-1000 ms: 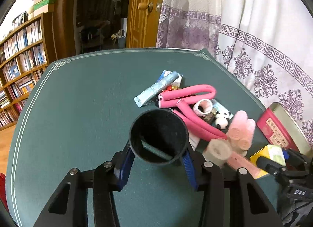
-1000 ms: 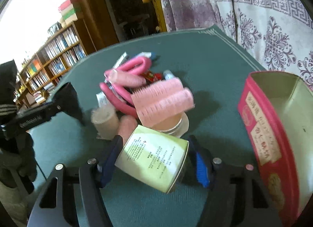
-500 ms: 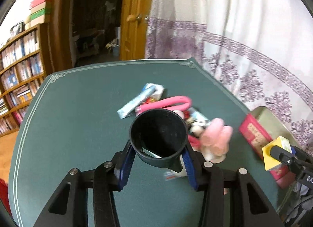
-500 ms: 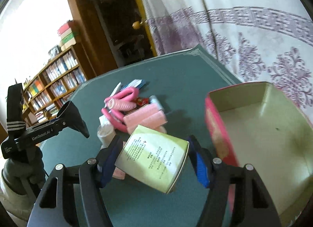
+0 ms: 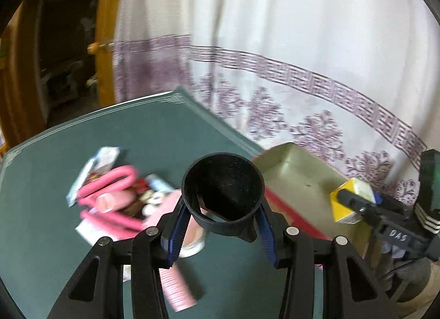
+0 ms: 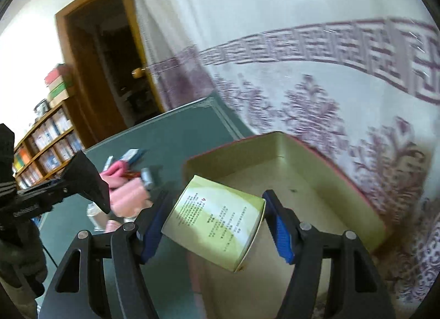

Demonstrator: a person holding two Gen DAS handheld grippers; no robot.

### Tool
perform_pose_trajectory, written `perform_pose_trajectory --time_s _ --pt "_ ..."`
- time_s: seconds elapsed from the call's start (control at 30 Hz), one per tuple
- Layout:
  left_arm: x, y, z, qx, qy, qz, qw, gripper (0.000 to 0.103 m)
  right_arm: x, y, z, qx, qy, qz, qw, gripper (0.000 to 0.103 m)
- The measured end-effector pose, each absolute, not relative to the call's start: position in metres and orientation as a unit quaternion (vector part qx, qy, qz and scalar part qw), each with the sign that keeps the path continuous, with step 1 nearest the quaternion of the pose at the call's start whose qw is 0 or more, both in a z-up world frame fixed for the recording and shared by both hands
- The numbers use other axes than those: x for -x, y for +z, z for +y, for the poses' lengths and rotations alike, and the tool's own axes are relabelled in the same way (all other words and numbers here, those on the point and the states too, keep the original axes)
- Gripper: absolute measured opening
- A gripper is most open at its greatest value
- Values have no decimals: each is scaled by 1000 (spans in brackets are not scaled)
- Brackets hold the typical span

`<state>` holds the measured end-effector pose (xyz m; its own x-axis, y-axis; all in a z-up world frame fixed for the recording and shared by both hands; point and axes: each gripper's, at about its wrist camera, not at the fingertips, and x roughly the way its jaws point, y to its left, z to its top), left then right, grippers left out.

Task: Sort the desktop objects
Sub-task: 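Carry both items into the red tin and open both tools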

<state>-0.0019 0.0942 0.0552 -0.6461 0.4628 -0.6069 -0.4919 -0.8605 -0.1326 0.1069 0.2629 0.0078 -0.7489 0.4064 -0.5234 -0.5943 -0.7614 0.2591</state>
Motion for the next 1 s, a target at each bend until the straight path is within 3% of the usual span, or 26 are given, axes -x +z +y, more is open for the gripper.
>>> perform_pose_trajectory --time_s 0.4,0.83,0.87,0.93,1.0 --pt "12 53 185 340 875 57 340 49 -137 -6 288 237 894 215 314 71" --pt "26 39 230 362 848 73 381 50 -140 -20 302 254 882 228 324 72" --pt "27 37 233 365 845 72 384 51 -140 -21 303 254 881 231 324 72" --pt "29 35 235 371 842 65 386 69 -141 -22 305 254 878 235 330 75" --pt "29 35 233 370 845 58 383 73 -143 -23 307 254 876 236 335 76"
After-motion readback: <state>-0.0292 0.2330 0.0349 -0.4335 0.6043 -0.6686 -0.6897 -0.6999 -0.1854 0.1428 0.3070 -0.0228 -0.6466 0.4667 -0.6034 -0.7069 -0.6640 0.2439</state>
